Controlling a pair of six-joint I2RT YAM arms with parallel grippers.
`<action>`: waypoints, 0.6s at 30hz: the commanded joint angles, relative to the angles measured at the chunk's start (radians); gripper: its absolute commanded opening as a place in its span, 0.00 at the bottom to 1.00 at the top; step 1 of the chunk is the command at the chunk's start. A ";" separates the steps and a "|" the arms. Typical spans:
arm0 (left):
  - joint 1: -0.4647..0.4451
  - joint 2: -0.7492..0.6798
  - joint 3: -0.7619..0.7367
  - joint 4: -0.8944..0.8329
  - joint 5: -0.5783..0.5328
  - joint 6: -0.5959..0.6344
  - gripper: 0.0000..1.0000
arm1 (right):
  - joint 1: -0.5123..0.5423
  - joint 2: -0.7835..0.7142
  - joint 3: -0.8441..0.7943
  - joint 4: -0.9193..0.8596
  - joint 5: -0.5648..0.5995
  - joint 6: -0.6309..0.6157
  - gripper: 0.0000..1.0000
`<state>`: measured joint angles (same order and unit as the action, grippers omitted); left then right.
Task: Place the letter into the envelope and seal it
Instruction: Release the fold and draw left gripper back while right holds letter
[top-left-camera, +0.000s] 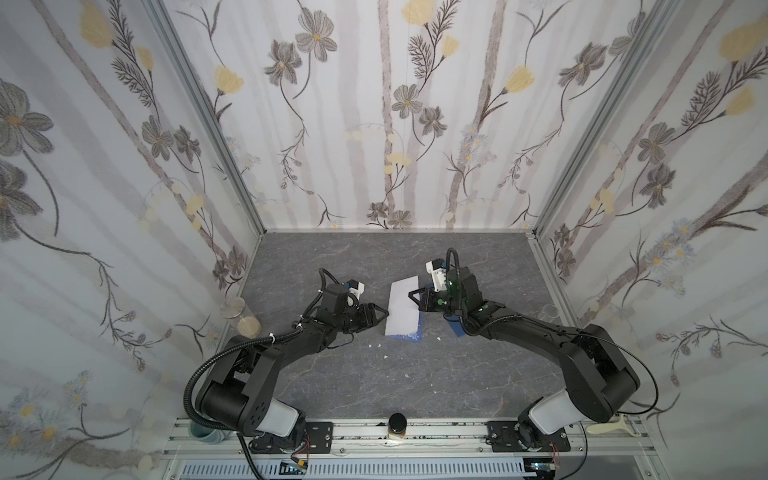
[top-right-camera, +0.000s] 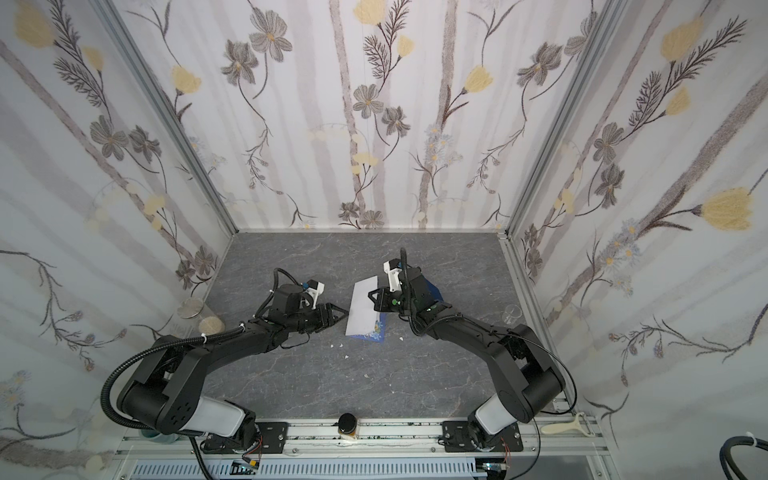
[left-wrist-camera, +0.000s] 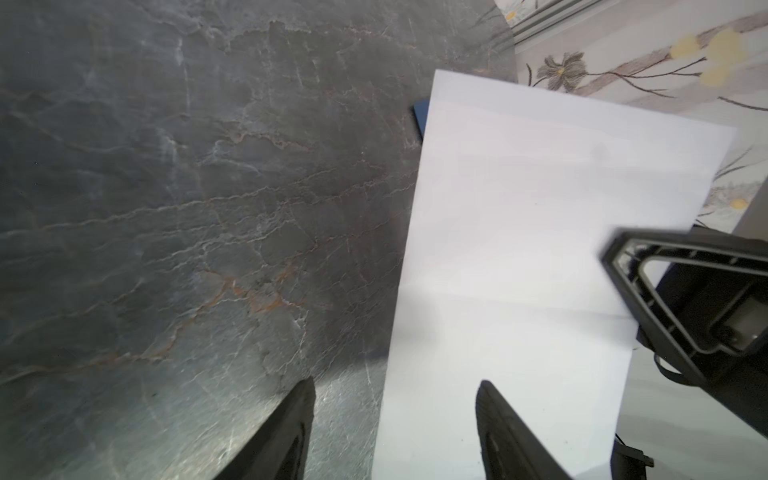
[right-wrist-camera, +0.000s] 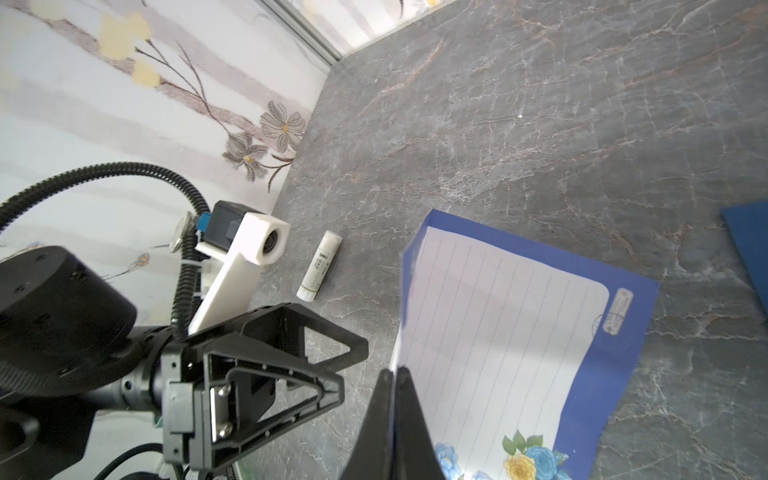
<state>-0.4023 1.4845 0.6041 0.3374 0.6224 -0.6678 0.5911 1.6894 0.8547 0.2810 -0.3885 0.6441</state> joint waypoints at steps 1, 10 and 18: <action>0.003 0.033 0.009 0.125 0.073 -0.035 0.64 | -0.024 -0.019 -0.019 0.063 -0.121 -0.030 0.00; 0.000 0.105 0.020 0.258 0.169 -0.095 0.65 | -0.054 -0.043 -0.048 0.118 -0.207 -0.026 0.00; -0.013 0.123 0.013 0.315 0.221 -0.111 0.66 | -0.081 -0.042 -0.066 0.188 -0.256 0.004 0.00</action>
<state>-0.4118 1.6054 0.6170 0.5804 0.8059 -0.7643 0.5148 1.6527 0.7910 0.3908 -0.6075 0.6338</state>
